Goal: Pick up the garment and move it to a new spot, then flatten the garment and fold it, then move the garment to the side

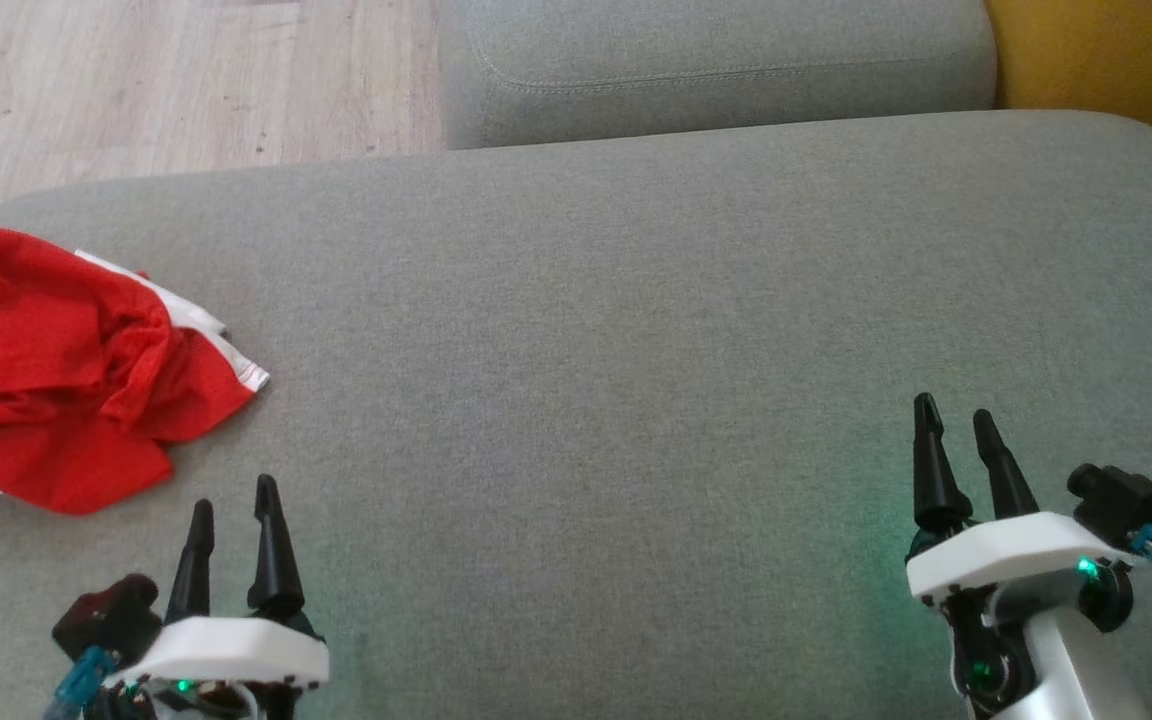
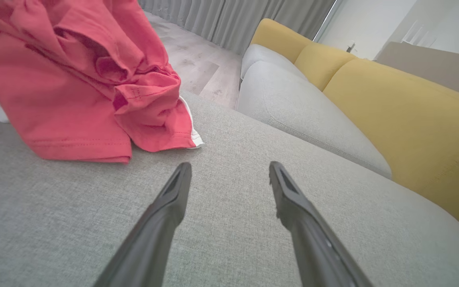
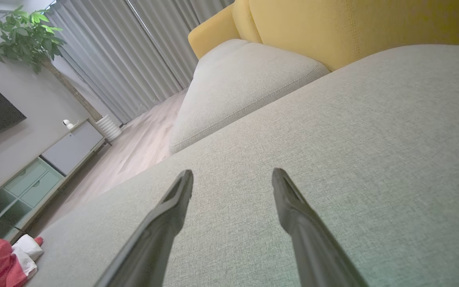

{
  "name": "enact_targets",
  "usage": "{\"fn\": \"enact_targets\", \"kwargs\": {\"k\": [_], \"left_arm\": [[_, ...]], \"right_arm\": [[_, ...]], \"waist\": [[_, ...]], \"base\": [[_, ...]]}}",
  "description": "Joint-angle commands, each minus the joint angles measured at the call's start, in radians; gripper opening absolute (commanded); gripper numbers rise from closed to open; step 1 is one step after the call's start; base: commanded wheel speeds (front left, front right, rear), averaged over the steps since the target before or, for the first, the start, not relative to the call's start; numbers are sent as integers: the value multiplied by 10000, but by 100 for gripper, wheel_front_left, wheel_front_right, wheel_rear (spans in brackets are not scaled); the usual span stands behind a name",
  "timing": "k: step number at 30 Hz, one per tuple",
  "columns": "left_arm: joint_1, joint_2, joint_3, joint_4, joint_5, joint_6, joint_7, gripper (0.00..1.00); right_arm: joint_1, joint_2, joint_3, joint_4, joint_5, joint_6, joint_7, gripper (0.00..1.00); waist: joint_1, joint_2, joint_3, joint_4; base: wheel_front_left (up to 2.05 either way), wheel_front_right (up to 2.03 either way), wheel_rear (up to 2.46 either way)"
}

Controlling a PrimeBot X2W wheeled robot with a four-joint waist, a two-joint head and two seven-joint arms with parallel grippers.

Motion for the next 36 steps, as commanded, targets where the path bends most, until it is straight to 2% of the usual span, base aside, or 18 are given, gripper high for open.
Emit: {"fn": "enact_targets", "kwargs": {"k": [1,25,36], "left_arm": [[-357,73,168,-251,406,32,-159,100],[-319,-20,191,-112,3189,192,-835,100],[-261,-59,380,-379,4483,514,-1157,100]], "right_arm": [[-625,-69,210,-234,-404,56,-181,100],[-656,-82,134,28,-3520,71,-857,100],[-653,-88,66,-210,-4736,78,-1180,100]], "waist": [[0,0,-6,-8],[0,0,27,-164],[0,0,65,-221]], "base": [[0,0,0],[0,0,0],[0,0,0]]}}
